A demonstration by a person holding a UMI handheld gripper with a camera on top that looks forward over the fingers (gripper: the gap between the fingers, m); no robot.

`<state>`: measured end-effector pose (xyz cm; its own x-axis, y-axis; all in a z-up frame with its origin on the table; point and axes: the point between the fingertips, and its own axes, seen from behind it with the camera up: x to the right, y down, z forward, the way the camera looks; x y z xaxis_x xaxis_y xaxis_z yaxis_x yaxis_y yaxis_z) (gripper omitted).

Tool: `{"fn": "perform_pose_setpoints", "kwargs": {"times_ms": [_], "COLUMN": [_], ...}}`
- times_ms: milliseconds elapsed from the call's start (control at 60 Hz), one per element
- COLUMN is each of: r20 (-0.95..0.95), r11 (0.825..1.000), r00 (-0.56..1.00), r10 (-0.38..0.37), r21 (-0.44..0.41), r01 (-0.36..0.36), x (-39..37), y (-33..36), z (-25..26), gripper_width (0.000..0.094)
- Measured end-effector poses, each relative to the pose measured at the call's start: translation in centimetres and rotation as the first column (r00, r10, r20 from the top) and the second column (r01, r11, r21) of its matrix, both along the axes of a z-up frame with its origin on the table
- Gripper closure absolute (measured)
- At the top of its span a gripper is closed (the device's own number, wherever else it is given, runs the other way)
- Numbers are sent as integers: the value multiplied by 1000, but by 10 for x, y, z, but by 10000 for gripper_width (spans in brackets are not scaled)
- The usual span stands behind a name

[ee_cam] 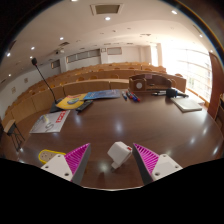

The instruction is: Unplug charger

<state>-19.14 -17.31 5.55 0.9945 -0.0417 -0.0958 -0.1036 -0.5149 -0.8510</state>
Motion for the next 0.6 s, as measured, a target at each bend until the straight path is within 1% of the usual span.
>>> {"fn": "perform_pose_setpoints", "kwargs": {"times_ms": [133, 267, 367, 483, 600], "r20": [47, 44, 61, 94, 127], "r11": [1000, 999, 998, 998, 999], "r00": [999, 999, 998, 995, 991], "r10": [-3, -2, -14, -34, -36], "r21": [26, 50, 61, 49, 42], "r01": [2, 0, 10, 30, 31], "x": [-3, -13, -21, -30, -43], "y": [-22, -64, -106, -164, -215], "z": [23, 43, 56, 67, 75], "gripper_width": [88, 88, 88, 85, 84]}}
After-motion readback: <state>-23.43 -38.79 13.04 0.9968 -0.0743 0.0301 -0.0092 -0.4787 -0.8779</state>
